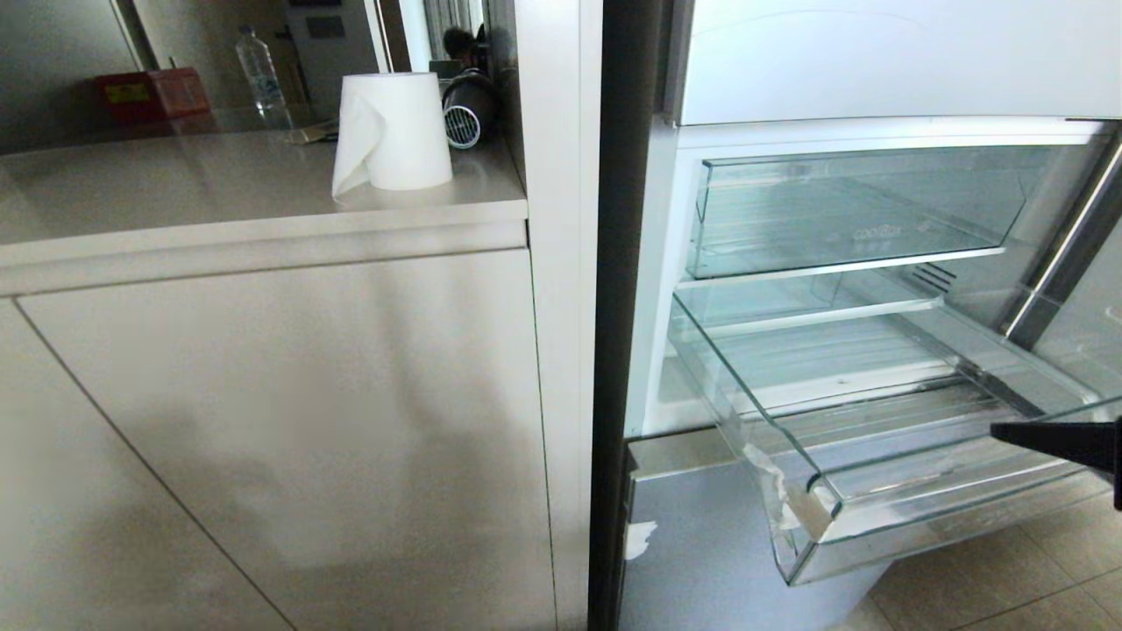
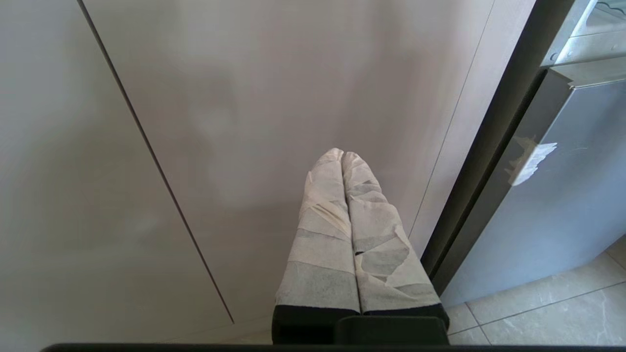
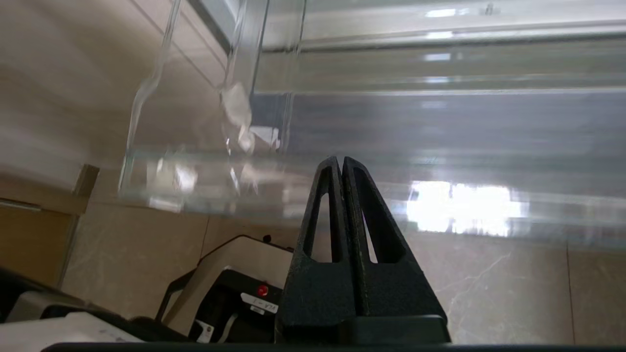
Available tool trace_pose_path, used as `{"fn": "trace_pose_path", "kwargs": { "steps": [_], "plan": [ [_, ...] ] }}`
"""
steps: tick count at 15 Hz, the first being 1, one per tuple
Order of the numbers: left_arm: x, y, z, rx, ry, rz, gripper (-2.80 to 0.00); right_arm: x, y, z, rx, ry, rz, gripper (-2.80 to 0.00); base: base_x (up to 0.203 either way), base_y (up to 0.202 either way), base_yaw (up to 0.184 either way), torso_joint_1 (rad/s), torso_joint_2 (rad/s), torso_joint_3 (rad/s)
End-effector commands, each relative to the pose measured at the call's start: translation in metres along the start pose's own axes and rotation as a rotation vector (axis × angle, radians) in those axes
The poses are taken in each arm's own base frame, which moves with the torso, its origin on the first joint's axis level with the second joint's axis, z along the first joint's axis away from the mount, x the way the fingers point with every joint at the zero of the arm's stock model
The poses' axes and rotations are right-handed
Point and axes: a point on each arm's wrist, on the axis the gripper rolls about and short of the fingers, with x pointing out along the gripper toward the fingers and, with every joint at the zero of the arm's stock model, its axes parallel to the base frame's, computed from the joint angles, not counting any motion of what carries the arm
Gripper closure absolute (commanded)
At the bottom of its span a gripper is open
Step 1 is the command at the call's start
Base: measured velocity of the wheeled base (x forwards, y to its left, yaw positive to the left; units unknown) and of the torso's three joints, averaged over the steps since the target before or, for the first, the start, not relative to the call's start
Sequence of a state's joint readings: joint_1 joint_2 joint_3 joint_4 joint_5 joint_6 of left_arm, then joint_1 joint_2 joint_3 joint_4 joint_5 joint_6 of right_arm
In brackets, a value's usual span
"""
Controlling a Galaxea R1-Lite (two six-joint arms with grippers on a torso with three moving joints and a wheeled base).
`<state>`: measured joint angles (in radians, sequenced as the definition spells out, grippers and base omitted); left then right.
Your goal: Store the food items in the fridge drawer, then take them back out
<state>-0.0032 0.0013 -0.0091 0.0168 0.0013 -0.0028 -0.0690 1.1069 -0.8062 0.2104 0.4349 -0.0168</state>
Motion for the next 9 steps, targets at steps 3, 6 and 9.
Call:
{"fn": "trace_pose_path", "kwargs": {
  "steps": [3,6,9],
  "plan": [
    [0.000,0.000,0.000,0.000,0.000,0.000,0.00,-0.040,0.019,-0.035,-0.058,-0.119,0.000,0.00,0.000,0.000,0.000,0.000,0.00,0.000],
    [0.000,0.000,0.000,0.000,0.000,0.000,0.00,-0.082,0.039,-0.080,-0.130,-0.286,-0.025,0.00,0.000,0.000,0.000,0.000,0.00,0.000],
    [0.000,0.000,0.000,0.000,0.000,0.000,0.00,-0.091,0.041,-0.141,-0.149,-0.370,-0.157,0.00,0.000,0.000,0.000,0.000,0.00,0.000]
  ]
}}
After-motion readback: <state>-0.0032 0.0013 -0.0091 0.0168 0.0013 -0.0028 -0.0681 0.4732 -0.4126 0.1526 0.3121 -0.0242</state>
